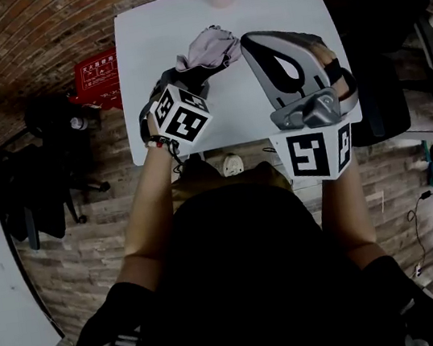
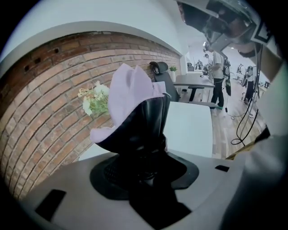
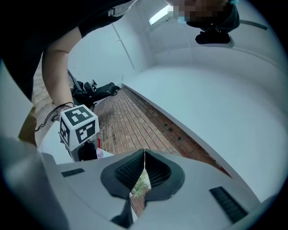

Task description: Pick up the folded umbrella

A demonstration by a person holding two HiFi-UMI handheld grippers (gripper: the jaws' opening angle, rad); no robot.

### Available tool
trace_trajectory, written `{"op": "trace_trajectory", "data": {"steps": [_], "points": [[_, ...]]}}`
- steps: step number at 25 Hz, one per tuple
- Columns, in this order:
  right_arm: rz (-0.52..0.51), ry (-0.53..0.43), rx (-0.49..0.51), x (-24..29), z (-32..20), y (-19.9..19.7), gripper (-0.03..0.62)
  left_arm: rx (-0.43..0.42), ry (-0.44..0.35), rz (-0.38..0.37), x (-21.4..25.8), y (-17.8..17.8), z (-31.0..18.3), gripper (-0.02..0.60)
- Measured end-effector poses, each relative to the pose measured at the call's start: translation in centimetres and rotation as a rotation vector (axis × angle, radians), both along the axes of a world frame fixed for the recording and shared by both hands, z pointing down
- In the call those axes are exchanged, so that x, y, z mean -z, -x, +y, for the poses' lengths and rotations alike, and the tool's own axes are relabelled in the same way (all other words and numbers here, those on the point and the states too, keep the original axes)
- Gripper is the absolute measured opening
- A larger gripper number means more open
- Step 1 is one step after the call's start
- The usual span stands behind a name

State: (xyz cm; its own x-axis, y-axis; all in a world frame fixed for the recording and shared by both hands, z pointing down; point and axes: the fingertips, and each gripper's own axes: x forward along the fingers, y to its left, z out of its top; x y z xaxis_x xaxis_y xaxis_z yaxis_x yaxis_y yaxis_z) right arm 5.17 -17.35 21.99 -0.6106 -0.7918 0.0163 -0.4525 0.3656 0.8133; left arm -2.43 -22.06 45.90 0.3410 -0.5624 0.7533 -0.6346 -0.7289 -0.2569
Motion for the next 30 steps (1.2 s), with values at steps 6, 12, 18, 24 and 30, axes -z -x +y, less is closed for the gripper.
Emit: {"op": "trace_trajectory", "data": {"steps": [6,12,18,24,30], "points": [[-0.031,0.018,0.006,0.1,-0.2,-0.3,0.031,0.006,-0.059,0.046,2.9,-0.1,-0.5,0.210],[-0.058,0.006,-0.001,0.9,-0.1,-0.4,0.031,-0.013,-0.118,0.102,6.2,-0.7,-0.9,0.210],[-0.067,-0.006,-0.008,1.3,-0.1,-0.3,0.031,-0.026,-0.187,0.132,9.2,-0.9,-1.1,0.210],[-0.088,-0.008,-0.005,1.7,-0.4,-0.4,0.031,-0.033,-0.253,0.168,12.2,-1.1,-1.2,0.210],[-0.098,-0.004,-0.004,1.7,-0.8,-0.6,0.031,-0.026,-0.330,0.193,15.0,-1.0,-1.6,0.210]]}}
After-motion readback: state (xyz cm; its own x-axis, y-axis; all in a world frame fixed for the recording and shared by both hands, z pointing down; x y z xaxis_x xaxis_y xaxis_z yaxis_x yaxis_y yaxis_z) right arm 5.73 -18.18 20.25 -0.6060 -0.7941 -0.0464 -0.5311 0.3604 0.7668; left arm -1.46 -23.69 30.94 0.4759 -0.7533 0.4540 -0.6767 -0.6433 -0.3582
